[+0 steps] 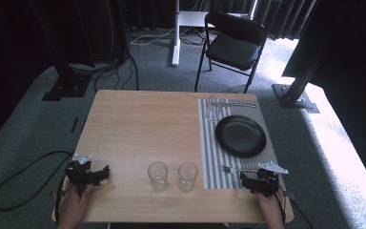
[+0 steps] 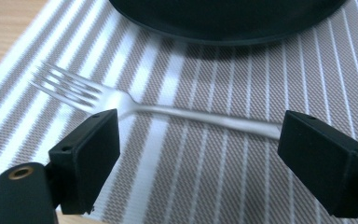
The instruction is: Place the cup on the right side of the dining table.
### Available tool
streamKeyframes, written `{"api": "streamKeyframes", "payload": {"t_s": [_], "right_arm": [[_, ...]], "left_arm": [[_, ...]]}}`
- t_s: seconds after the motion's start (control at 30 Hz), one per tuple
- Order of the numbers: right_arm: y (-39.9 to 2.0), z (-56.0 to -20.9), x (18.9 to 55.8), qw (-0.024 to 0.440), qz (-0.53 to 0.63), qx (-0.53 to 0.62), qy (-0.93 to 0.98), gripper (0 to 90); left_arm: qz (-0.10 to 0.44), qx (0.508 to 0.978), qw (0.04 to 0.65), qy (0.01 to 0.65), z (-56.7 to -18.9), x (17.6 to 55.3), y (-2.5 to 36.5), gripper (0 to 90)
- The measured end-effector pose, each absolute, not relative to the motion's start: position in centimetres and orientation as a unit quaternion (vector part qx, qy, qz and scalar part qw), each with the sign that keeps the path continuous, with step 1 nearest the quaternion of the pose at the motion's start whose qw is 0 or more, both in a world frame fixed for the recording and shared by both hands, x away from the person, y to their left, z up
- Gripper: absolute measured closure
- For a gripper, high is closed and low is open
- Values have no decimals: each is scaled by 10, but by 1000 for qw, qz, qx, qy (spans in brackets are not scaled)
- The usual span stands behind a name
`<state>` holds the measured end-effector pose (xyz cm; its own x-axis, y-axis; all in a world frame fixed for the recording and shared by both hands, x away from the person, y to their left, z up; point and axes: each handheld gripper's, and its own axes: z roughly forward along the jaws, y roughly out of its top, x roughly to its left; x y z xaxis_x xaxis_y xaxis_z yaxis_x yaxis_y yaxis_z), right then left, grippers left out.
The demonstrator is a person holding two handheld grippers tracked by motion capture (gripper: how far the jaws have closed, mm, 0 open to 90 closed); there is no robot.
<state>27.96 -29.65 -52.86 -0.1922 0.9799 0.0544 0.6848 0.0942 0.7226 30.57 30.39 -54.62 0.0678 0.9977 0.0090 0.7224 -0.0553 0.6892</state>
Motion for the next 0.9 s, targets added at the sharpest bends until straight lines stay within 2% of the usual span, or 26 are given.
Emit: {"api": "streamKeyframes", "payload": {"t_s": [0.9], "right_arm": [[-329, -549, 255, 252, 294, 622, 681, 123]], "left_arm": [[256, 680, 268, 633, -546, 306, 304, 26]]}}
